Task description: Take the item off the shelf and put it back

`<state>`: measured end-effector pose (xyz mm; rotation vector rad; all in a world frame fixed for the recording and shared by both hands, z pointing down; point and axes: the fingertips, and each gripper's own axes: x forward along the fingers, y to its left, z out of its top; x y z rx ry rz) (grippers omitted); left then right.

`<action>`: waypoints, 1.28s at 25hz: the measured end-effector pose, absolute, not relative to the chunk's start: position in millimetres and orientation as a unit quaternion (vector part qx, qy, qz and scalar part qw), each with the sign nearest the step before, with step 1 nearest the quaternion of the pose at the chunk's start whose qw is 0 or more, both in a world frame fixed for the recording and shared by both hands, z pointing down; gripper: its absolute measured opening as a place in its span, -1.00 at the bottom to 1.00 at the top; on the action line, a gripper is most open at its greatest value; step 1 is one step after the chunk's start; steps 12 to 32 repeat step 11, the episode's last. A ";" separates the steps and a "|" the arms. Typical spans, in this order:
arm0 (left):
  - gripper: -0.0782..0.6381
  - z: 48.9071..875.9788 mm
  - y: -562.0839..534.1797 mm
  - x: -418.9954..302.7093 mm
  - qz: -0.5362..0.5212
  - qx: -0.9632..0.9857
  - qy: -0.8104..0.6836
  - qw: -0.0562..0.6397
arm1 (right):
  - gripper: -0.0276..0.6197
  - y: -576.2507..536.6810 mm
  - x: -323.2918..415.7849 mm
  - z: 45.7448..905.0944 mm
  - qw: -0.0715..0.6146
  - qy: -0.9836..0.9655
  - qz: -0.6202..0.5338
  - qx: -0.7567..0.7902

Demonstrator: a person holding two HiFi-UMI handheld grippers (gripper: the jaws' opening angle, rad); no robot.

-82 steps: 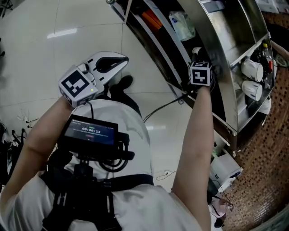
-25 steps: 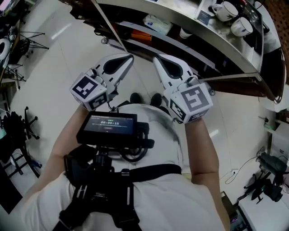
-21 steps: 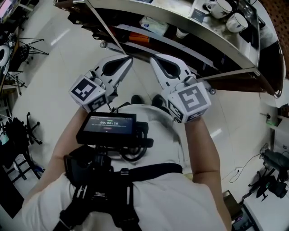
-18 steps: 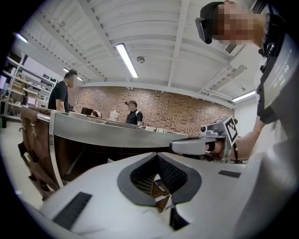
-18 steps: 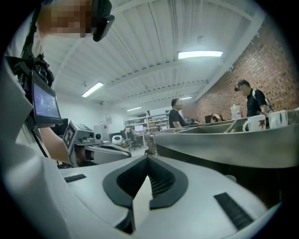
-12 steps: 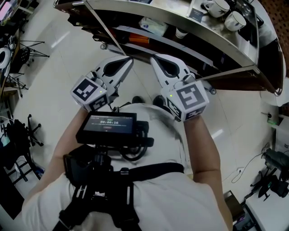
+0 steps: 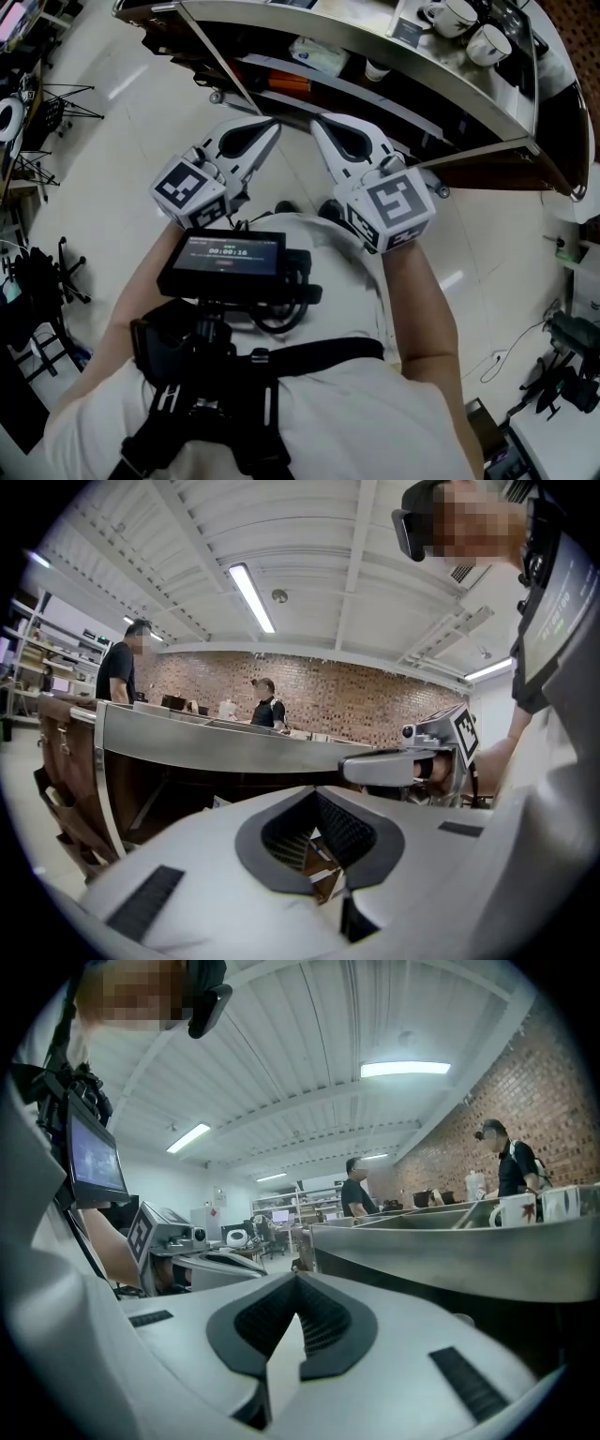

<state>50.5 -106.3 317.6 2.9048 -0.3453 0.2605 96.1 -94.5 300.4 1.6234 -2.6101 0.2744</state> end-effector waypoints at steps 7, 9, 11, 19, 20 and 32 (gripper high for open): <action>-0.76 319.1 -108.7 59.0 0.090 0.984 -0.115 0.104 | -0.91 -96.7 99.1 302.1 0.030 -0.847 0.088 0.524; -0.76 320.4 -110.0 61.2 0.091 0.984 -0.115 0.104 | -0.91 -97.9 101.8 303.0 0.029 -0.846 0.090 0.524; -0.76 321.6 -111.4 63.6 0.093 0.983 -0.115 0.104 | -0.91 -99.1 104.7 303.7 0.029 -0.846 0.091 0.525; -0.76 321.6 -111.4 63.6 0.093 0.983 -0.115 0.104 | -0.91 -99.1 104.7 303.7 0.029 -0.846 0.091 0.525; -0.76 321.6 -111.4 63.6 0.093 0.983 -0.115 0.104 | -0.91 -99.1 104.7 303.7 0.029 -0.846 0.091 0.525; -0.76 321.6 -111.4 63.6 0.093 0.983 -0.115 0.104 | -0.91 -99.1 104.7 303.7 0.029 -0.846 0.091 0.525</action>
